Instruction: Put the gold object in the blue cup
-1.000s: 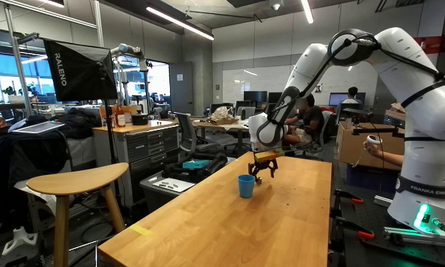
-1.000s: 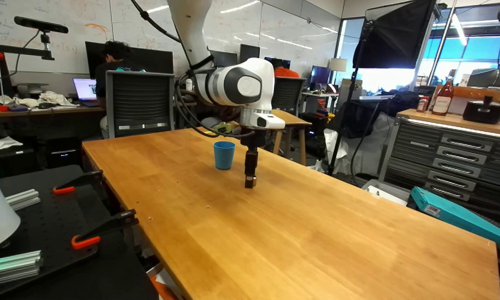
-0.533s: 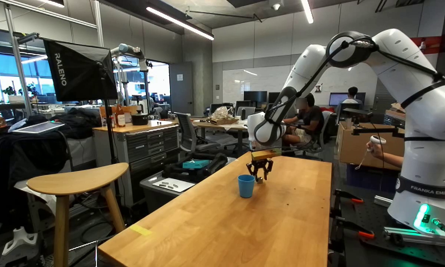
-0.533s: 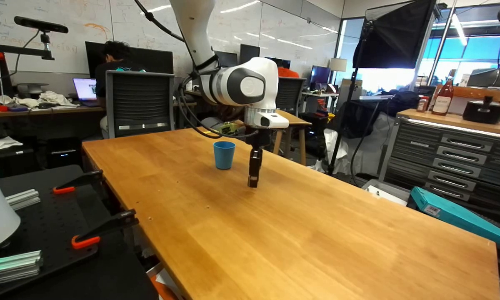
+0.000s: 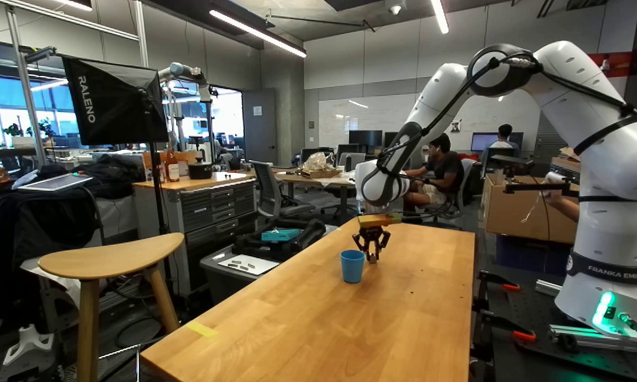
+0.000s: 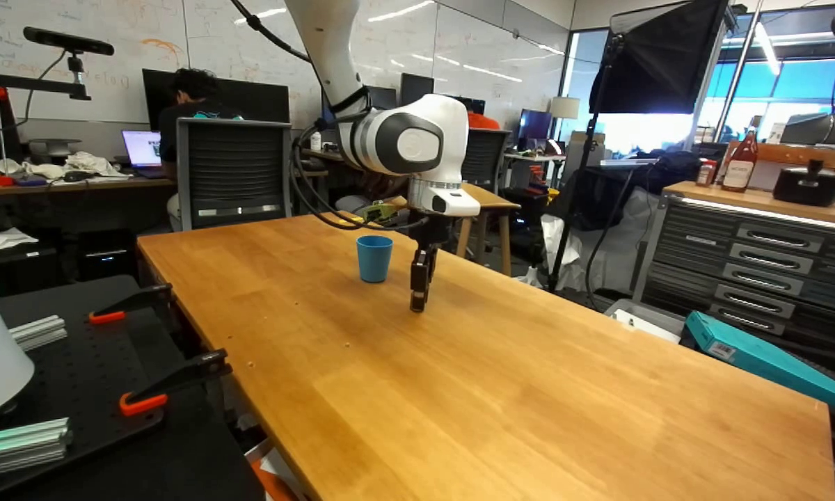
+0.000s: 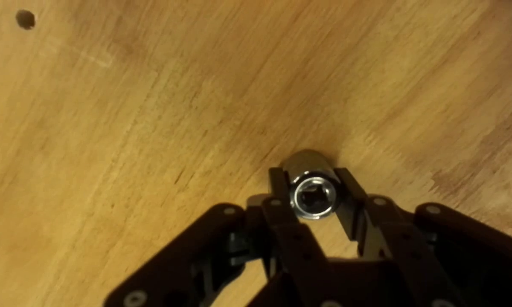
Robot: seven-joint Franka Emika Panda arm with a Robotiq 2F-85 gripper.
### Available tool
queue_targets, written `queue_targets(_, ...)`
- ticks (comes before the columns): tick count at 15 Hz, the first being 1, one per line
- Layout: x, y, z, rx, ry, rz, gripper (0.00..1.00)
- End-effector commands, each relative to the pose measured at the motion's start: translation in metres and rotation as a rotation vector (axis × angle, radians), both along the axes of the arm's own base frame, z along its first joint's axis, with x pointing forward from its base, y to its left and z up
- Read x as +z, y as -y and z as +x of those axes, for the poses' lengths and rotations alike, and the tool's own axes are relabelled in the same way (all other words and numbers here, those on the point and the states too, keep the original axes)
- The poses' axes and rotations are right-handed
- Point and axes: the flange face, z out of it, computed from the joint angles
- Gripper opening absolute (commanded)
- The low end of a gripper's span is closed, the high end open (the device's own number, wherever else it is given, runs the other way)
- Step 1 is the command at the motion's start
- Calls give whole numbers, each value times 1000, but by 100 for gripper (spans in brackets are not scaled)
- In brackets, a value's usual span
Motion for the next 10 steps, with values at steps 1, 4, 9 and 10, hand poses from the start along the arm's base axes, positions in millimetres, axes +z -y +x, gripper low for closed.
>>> queue_targets(1, 53, -7, 10, 38, 27, 51, 11)
queue_targets(4, 108, -16, 16, 81, 61, 67, 11)
queue_targets(9, 161, -56, 11, 143, 54, 188, 11)
queue_targets(10, 166, -66, 10, 155, 56, 213, 11)
